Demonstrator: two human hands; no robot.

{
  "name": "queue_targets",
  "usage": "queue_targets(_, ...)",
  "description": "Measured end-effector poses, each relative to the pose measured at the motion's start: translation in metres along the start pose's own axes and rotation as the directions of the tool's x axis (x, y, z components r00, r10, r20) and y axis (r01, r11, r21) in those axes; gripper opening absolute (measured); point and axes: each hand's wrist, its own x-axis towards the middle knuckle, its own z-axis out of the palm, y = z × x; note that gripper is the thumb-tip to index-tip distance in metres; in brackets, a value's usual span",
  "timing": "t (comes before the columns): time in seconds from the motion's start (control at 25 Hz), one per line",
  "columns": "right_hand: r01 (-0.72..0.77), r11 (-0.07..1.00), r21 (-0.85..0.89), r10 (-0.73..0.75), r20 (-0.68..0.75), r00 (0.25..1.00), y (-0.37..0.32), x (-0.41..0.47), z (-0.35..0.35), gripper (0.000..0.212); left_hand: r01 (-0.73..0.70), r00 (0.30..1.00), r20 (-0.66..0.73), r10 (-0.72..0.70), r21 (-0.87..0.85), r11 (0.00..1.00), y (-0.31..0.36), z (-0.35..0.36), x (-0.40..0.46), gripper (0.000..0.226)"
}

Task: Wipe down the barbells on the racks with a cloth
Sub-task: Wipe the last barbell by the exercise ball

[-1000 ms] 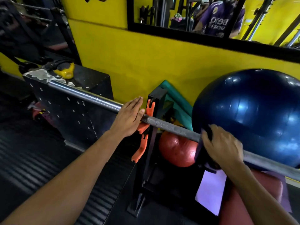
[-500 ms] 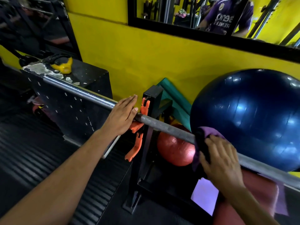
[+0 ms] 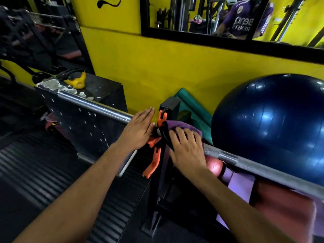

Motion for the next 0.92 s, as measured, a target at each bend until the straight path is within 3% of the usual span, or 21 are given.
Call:
queue_targets(0.12, 0.098, 0.995, 0.018, -0.095, -0.101, 0.99, 0.041, -0.041, 0.002, 0.061, 0.0, 1.0, 0.006, -0.001, 0.04, 0.999, 0.0, 0.0, 0.001, 0.072)
queue_targets(0.24, -0.101, 0.99, 0.099, 0.116, -0.154, 0.981, 0.077, -0.075, -0.016, 0.049, 0.019, 1.0, 0.024, -0.02, 0.044, 0.999, 0.001, 0.001, 0.002, 0.068)
queue_targets(0.28, -0.218, 0.967, 0.136, 0.234, -0.119, 0.965, 0.085, -0.077, -0.028, 0.042, 0.024, 0.999, 0.029, -0.026, 0.048, 0.999, 0.001, 0.001, 0.002, 0.067)
queue_targets(0.36, -0.454, 0.865, 0.213, 0.439, 0.114, 0.891, 0.102, -0.056, -0.049, 0.032, 0.025, 0.999, 0.024, -0.026, 0.049, 0.999, 0.002, 0.002, 0.002, 0.067)
queue_targets(0.44, -0.597, 0.755, 0.27, 0.491, 0.37, 0.789, 0.104, -0.016, -0.057, 0.038, 0.035, 0.999, 0.022, -0.036, 0.046, 0.998, 0.003, 0.001, 0.001, 0.066)
queue_targets(0.52, -0.523, 0.811, 0.262, 0.392, 0.419, 0.819, 0.081, 0.018, -0.045, 0.043, 0.044, 0.998, 0.035, -0.046, 0.042, 0.998, 0.004, -0.001, 0.002, 0.063)
queue_targets(0.6, -0.325, 0.923, 0.206, 0.275, 0.238, 0.932, 0.038, 0.028, -0.031, 0.043, 0.021, 0.999, 0.045, -0.023, 0.043, 0.999, 0.004, -0.002, 0.003, 0.07)
queue_targets(0.68, -0.099, 0.972, 0.213, 0.102, -0.003, 0.995, 0.005, 0.011, -0.02, 0.04, 0.021, 0.997, 0.074, -0.024, 0.038, 0.999, 0.0, -0.001, 0.005, 0.078)
queue_targets(0.8, 0.193, 0.877, 0.439, -0.122, -0.186, 0.975, 0.008, -0.036, 0.001, 0.047, 0.057, 0.995, 0.081, -0.06, 0.029, 0.998, -0.003, 0.001, 0.007, 0.079)
queue_targets(0.84, 0.165, 0.817, 0.552, -0.087, -0.166, 0.982, 0.009, -0.055, 0.006, 0.046, 0.069, 0.995, 0.07, -0.071, 0.027, 0.997, -0.001, 0.001, 0.007, 0.076)
queue_targets(0.92, -0.15, 0.606, 0.781, 0.271, -0.026, 0.962, 0.01, -0.1, 0.013, 0.041, 0.078, 0.996, 0.05, -0.08, 0.033, 0.996, 0.003, 0.002, 0.006, 0.07)
